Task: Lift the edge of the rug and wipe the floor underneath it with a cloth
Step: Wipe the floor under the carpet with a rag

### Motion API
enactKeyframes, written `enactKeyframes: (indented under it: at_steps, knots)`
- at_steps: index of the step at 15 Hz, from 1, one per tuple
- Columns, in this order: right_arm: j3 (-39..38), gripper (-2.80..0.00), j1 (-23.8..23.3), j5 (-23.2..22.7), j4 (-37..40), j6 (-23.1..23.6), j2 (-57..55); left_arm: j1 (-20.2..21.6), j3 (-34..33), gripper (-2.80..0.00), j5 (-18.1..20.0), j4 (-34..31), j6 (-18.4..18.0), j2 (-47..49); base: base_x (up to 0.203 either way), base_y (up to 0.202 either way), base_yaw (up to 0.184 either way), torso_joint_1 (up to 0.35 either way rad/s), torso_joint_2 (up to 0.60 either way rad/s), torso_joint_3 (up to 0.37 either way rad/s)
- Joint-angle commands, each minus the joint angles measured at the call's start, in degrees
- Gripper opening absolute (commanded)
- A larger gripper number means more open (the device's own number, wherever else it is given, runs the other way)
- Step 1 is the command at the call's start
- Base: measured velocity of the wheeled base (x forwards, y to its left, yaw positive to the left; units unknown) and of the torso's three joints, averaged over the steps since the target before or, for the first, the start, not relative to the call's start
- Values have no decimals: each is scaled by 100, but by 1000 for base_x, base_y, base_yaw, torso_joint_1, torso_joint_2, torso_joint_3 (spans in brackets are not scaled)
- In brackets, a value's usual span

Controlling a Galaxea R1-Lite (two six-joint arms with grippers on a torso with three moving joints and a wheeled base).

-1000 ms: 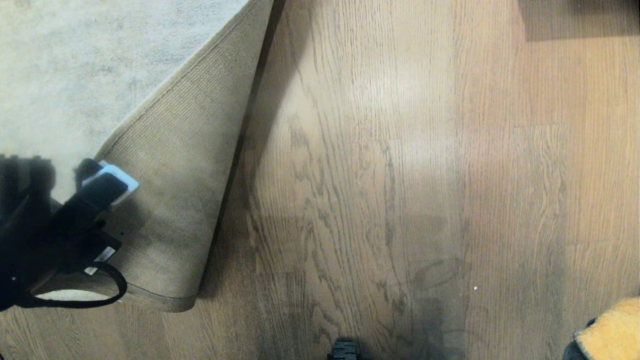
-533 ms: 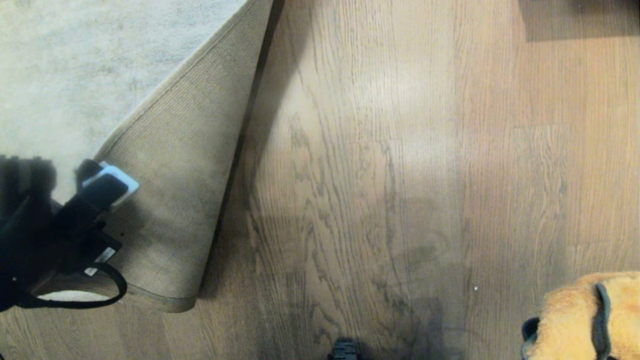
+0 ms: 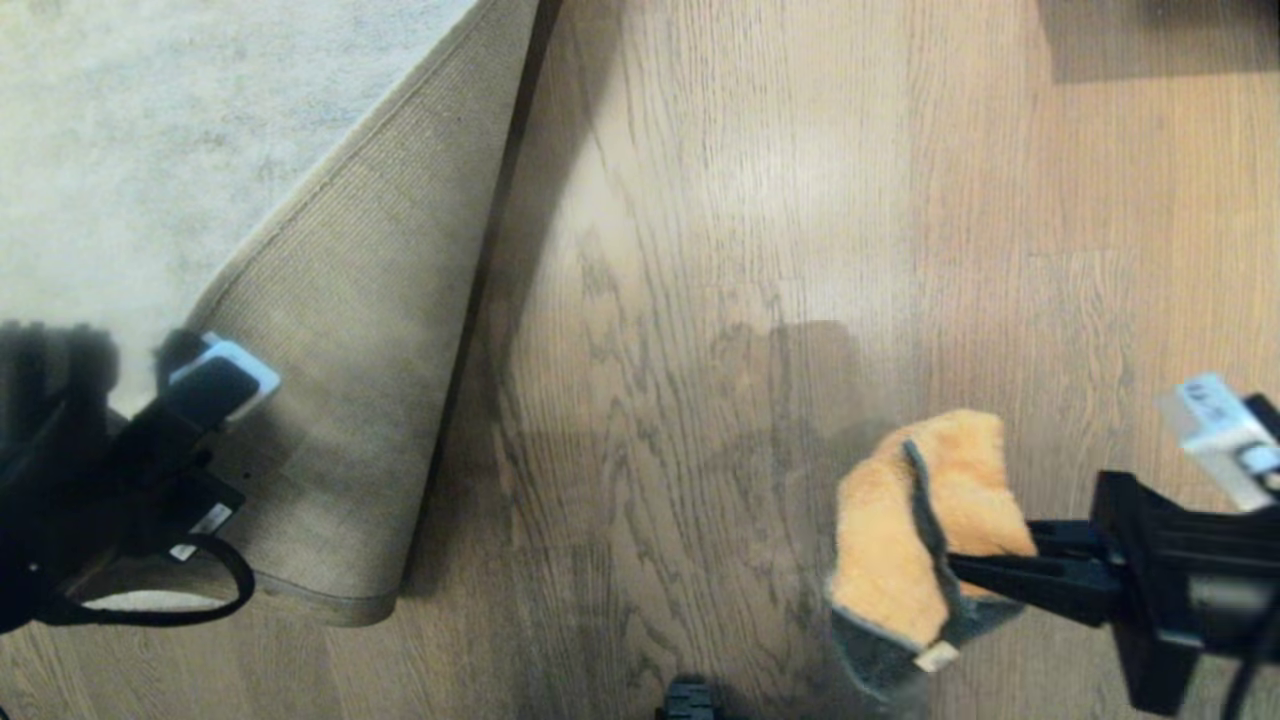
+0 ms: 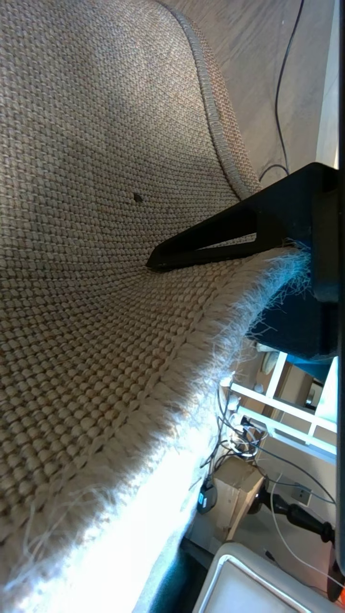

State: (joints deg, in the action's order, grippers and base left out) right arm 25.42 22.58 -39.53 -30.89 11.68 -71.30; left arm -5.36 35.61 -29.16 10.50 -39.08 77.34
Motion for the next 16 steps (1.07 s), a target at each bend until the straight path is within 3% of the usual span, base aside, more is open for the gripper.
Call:
enactKeyframes:
  at_steps: [1, 5, 11, 16]
  knots:
    - [398, -280, 839, 296, -1098, -86, -1732, 9, -1, -280, -20, 5, -20, 27, 0, 0, 0, 0, 0, 0]
    - [1660, -280, 2092, 1306, -2125, -348, -3274, 18, -80, -280, -20, 14, -3, 27, 0, 0, 0, 0, 0, 0]
    - [3332, -280, 2930, 2824, -2443, -401, -4813, 18, -116, -280, -64, 14, 234, 62, 0, 0, 0, 0, 0, 0]
    - [4344, -280, 3299, 4049, -2554, -403, -5712, 18, -116, -280, -64, 14, 243, 106, 0, 0, 0, 0, 0, 0]
